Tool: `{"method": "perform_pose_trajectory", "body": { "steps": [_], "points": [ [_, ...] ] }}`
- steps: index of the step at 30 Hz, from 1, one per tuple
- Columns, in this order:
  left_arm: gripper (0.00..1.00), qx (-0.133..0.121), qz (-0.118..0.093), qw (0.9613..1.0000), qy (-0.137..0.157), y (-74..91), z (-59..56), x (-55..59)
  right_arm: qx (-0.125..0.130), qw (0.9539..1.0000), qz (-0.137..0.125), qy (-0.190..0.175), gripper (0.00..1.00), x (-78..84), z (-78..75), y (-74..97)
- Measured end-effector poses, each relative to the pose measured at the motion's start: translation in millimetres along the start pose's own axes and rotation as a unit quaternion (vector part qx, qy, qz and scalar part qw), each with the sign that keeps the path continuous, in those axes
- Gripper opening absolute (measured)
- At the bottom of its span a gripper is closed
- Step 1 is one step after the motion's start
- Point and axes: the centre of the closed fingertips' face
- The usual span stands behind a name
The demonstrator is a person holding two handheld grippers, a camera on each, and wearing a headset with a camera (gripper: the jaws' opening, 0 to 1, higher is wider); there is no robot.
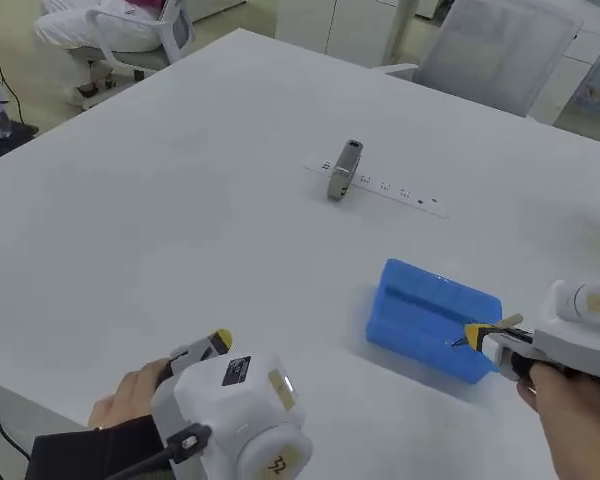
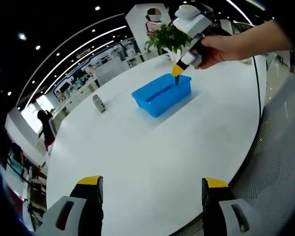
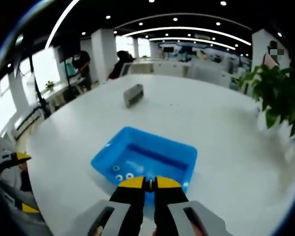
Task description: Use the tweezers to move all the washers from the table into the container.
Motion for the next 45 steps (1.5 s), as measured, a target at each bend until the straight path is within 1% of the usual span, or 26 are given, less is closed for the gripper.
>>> {"method": "perform_pose_trajectory", "body": {
  "steps": [8,16,18,19,22,23,26,30,31,32,34,36,37,38,39,40,41,42,44,45],
  "points": [
    [0.84,0.000,0.000,1.0000,0.000,0.0,0.1,0.2,0.004,0.9998,0.017,0.009,0.03,8.4,0.2,-8.1],
    [0.84,0.001,0.003,1.0000,-0.001,-0.5,-0.3,1.0,0.009,0.9995,0.025,0.017,0.03,13.7,1.1,-14.5],
    [0.84,0.001,0.004,1.0000,-0.001,-0.7,-0.5,1.3,0.010,0.9992,0.031,0.022,0.03,16.5,2.0,-17.2],
    [0.84,0.001,0.005,1.0000,-0.002,-0.8,-0.6,1.4,0.013,0.9993,0.026,0.023,0.03,17.1,2.0,-20.3],
    [0.84,0.002,0.007,1.0000,-0.004,-1.2,-1.4,2.0,0.009,0.9993,0.032,0.015,0.03,19.9,0.7,-23.9],
    [0.84,0.003,0.007,1.0000,-0.005,-1.3,-1.7,2.0,0.009,0.9993,0.031,0.017,0.03,18.7,2.3,-21.3],
    [0.84,0.004,0.010,0.9999,-0.008,-2.1,-2.7,2.7,0.010,0.9992,0.028,0.027,0.03,18.4,2.3,-21.0],
    [0.84,0.005,0.009,0.9999,-0.012,-2.1,-3.9,2.3,0.005,0.9994,0.028,0.018,0.03,18.7,2.6,-20.9],
    [0.84,0.005,0.008,0.9999,-0.012,-1.9,-3.7,2.0,0.005,0.9993,0.029,0.021,0.03,18.9,3.1,-20.5],
    [0.84,0.004,0.008,0.9999,-0.011,-1.9,-3.4,2.0,0.005,0.9993,0.031,0.023,0.03,19.1,2.6,-19.9],
    [0.84,-0.012,0.006,0.9999,-0.006,-0.2,2.7,1.3,0.003,0.9993,0.031,0.018,0.04,19.1,2.1,-20.6],
    [0.80,-0.008,-0.003,1.0000,0.002,3.6,3.0,-1.6,0.000,0.9994,0.033,0.011,0.04,19.2,2.1,-16.9],
    [0.79,-0.010,-0.014,0.9998,0.006,6.4,4.2,-5.6,0.002,0.9996,0.024,0.011,0.04,16.5,2.4,-13.8],
    [0.77,-0.010,-0.022,0.9997,0.010,8.3,5.1,-8.2,0.002,0.9998,0.012,0.015,0.04,11.7,3.3,-10.9],
    [0.75,-0.008,-0.028,0.9995,0.014,10.0,5.5,-10.3,-0.003,0.9999,0.004,0.011,0.04,7.7,5.1,-6.2],
    [0.74,0.003,-0.034,0.9992,0.022,11.0,3.9,-12.6,-0.009,0.9999,-0.003,0.007,0.04,4.8,7.0,-3.3],
    [0.73,0.016,-0.039,0.9986,0.033,11.7,1.3,-14.4,-0.015,0.9998,-0.015,0.006,0.04,-0.1,10.6,3.7],
    [0.71,0.027,-0.044,0.9978,0.042,13.1,-0.1,-16.5,-0.018,0.9996,-0.022,0.009,0.04,-2.8,13.3,9.2],
    [0.68,0.042,-0.058,0.9960,0.054,19.1,1.0,-23.4,-0.034,0.9984,-0.039,0.023,0.04,-9.3,24.0,21.5],
    [0.65,0.046,-0.062,0.9954,0.056,21.9,1.6,-26.3,-0.042,0.9977,-0.045,0.029,0.04,-12.3,30.4,27.3]
  ]
}}
Point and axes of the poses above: the centre of the closed fingertips' face, and the gripper's own axes: y roughly backward along the fingers, z roughly to its left, x roughly out of its underside, and after that the axes turned 9 degrees about z, right-handed
